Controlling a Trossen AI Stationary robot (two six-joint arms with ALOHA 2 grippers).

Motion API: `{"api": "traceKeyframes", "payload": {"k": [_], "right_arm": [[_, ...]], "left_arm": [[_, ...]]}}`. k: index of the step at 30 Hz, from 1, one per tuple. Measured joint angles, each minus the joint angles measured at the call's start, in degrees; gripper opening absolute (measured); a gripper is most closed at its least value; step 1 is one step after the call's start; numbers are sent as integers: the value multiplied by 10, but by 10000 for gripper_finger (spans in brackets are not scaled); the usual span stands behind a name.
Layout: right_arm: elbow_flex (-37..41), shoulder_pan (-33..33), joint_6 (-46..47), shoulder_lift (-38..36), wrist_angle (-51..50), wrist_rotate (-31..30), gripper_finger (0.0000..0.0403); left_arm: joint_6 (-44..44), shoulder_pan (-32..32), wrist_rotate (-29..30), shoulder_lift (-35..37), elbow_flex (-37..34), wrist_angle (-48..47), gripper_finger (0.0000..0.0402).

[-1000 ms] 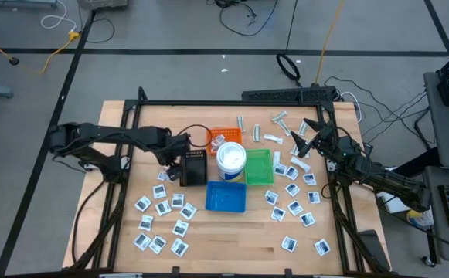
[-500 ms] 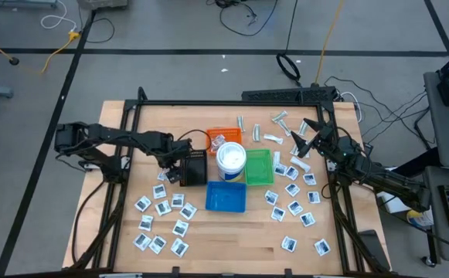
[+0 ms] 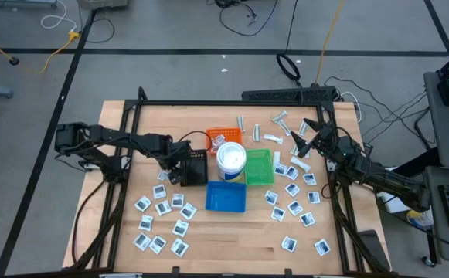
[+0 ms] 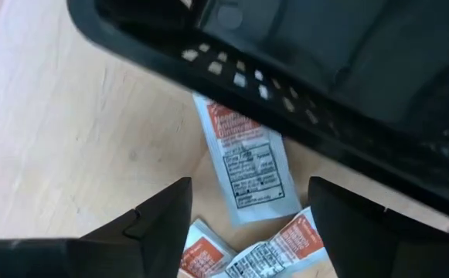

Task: Pick & Place First Aid Supplies
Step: Put the orange ointment pack into the orange bin

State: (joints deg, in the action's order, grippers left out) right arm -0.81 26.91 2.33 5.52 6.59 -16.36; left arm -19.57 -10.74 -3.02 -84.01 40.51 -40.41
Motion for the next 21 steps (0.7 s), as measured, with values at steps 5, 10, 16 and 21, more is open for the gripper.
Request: {"api": "traceKeyframes", "payload": {"k": [5, 10, 16, 21], "right_arm": [[0, 0, 0, 0, 0, 0, 380], [0, 0, 0, 0, 0, 0, 380], [0, 0, 0, 0, 0, 0, 380], [0, 0, 0, 0, 0, 0, 380]], "left_arm": [[4, 0, 0, 0, 0, 0, 209], [13, 0, 0, 0, 0, 1, 137], [13, 0, -1, 0, 0, 2, 33], [-1, 0, 0, 0, 0, 2, 9]]}}
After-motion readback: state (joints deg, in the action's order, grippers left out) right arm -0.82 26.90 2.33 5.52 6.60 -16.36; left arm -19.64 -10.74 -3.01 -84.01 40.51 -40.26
